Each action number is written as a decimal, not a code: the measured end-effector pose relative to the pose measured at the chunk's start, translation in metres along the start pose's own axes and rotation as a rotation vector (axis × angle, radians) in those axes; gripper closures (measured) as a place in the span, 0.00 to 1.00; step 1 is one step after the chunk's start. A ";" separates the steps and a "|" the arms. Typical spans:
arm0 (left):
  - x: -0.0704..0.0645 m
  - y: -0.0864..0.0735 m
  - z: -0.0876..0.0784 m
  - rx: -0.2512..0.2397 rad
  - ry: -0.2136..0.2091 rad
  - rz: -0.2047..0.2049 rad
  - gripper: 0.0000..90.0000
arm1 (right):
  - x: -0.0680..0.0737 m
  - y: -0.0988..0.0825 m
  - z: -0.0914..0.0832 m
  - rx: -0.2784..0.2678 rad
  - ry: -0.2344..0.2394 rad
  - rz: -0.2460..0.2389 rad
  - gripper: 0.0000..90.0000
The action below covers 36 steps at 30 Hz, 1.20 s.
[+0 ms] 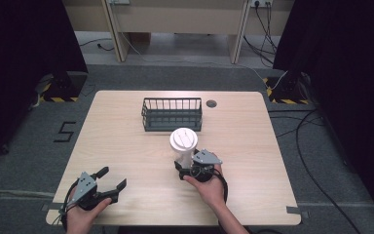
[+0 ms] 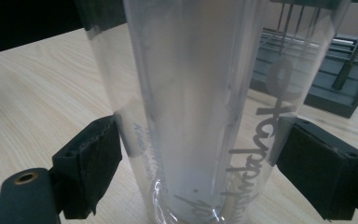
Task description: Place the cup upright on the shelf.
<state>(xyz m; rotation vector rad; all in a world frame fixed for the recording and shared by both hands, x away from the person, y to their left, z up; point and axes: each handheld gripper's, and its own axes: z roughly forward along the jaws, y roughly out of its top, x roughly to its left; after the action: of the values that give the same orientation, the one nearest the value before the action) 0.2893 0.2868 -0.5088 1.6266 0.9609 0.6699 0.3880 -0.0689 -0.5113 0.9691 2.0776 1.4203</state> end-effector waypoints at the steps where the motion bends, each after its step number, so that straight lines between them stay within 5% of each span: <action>1: 0.000 0.000 0.000 0.000 0.000 0.000 0.17 | 0.000 0.000 0.001 -0.001 0.000 0.000 0.18; 36: 0.000 0.001 0.000 -0.003 -0.004 0.001 0.18 | -0.002 -0.001 0.005 -0.029 0.024 -0.040 0.20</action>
<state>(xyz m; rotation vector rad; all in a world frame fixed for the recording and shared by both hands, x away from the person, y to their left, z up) 0.2897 0.2870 -0.5083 1.6259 0.9557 0.6684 0.3928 -0.0673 -0.5138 0.8978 2.0766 1.4446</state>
